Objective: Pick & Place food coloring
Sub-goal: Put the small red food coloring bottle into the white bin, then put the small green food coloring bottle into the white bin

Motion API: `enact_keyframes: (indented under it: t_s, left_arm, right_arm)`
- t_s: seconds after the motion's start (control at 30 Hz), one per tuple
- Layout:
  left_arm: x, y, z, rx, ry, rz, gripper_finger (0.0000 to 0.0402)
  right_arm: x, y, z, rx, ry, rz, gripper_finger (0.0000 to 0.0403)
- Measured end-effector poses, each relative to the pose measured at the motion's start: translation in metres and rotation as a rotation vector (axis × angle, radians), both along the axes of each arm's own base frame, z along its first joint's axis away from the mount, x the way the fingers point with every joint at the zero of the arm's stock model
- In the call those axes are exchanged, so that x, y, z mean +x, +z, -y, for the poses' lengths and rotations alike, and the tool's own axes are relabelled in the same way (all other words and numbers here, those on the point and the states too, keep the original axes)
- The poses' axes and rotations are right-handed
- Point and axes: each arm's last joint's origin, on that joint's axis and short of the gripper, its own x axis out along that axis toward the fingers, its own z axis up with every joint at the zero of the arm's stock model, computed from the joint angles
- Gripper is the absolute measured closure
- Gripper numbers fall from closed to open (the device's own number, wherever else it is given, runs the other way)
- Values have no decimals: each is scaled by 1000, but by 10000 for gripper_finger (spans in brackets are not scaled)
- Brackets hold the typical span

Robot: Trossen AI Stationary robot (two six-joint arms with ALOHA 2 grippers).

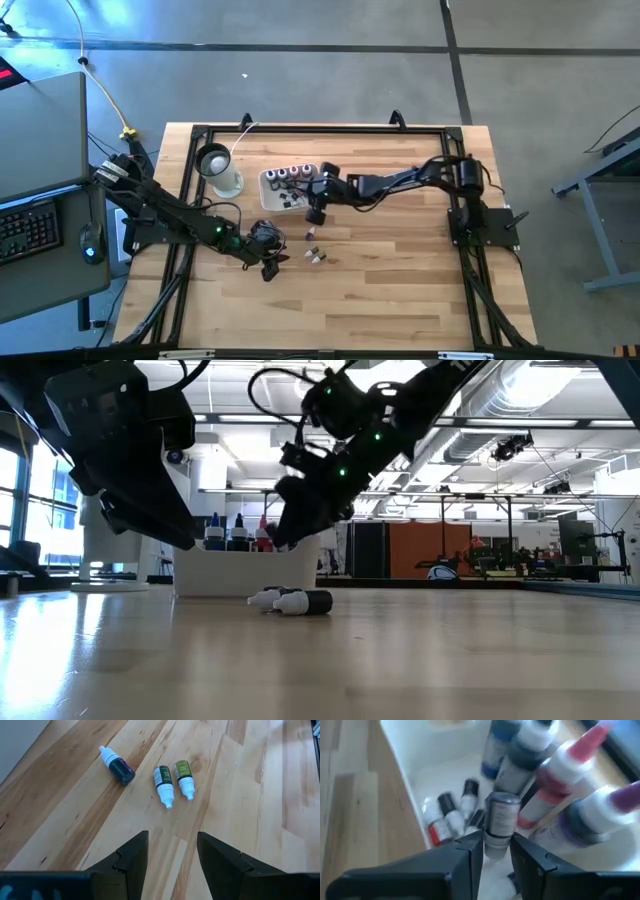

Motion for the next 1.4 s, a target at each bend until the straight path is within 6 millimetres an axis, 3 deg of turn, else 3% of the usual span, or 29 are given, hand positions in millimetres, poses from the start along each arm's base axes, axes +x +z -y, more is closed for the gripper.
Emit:
enact_keyframes:
  t_s: [0.17,0.33,0.53,0.7,0.77,0.83,0.97,1.13,1.27,1.4]
  left_arm:
    - [1,1,0,-8,3,9,234]
    - [3,3,1,-27,15,45,234]
    - [3,4,1,-41,29,50,234]
    - [3,4,0,-25,54,60,234]
    - [4,3,0,10,61,69,234]
    - [7,1,1,64,26,77,234]
    - [18,-7,6,100,-12,135,234]
    - [31,-25,11,172,-5,188,234]
    - [35,-40,11,218,64,170,234]
    - [43,-45,14,221,93,169,234]
  right_arm:
    - [2,-12,2,6,19,-28,296]
    - [1,-7,-2,-90,7,-29,279]
    - [-12,57,-23,-162,34,97,264]
    - [-52,111,-43,-144,48,65,267]
    - [-69,119,-50,-60,35,15,271]
    - [-82,107,-58,2,28,-13,276]
    - [-102,49,-76,32,99,-35,284]
    - [-121,-4,-86,129,201,205,285]
    - [-133,-31,-84,179,184,310,285]
    - [-131,-51,-83,169,164,254,286]
